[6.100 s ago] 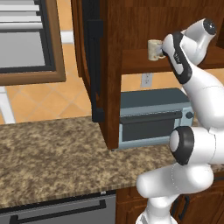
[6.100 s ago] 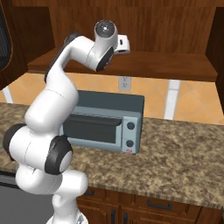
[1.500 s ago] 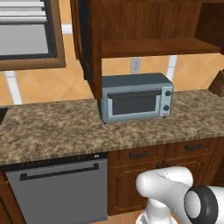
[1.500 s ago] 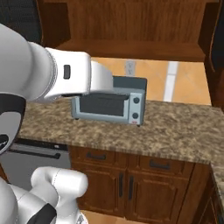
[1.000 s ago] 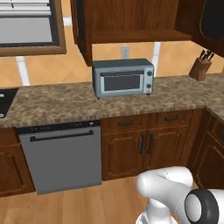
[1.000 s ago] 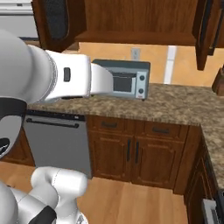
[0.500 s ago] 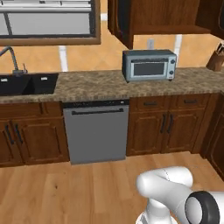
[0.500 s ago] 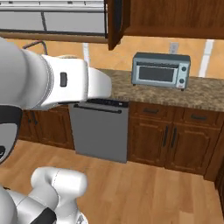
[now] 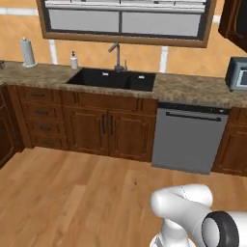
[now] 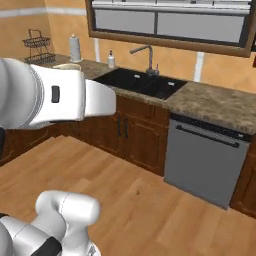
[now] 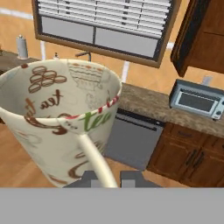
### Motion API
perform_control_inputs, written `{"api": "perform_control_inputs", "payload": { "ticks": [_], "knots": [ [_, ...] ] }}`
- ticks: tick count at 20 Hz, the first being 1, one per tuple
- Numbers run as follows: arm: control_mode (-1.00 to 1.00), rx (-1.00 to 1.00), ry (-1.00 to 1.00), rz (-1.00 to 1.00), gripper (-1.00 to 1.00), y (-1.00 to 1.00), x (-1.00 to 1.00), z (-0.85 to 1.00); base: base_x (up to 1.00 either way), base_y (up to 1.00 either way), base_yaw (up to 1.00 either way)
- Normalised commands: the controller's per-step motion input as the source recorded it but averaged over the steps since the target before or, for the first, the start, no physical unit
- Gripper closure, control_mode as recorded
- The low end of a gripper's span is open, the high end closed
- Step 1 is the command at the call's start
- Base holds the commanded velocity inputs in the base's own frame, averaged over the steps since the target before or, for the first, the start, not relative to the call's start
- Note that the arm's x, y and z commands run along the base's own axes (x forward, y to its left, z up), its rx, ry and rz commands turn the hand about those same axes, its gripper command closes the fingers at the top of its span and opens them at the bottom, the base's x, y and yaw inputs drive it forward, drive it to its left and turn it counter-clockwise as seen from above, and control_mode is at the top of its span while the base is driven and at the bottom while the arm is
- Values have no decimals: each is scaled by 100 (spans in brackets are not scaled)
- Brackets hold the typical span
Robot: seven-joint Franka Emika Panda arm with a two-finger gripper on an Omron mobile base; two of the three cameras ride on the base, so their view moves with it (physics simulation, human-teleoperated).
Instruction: Gather all objects into one cabinet and sort the glasses and bowls to opposite sides.
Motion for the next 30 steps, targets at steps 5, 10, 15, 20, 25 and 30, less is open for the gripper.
{"api": "perform_control_inputs", "payload": {
  "ticks": [5, 10, 15, 20, 25, 30],
  "knots": [
    [100, 0, 0, 0, 100, 0, 0, 0, -19, 100, 56],
    [100, 0, 0, 0, 100, 0, 0, 0, -34, 100, 49],
    [100, 0, 0, 0, 100, 0, 0, 0, -19, 93, 36],
    [100, 0, 0, 0, 100, 0, 0, 0, -1, 98, 27],
    [100, 0, 0, 0, 100, 0, 0, 0, 2, 100, 22],
    [100, 0, 0, 0, 100, 0, 0, 0, 25, 100, 18]
  ]
}}
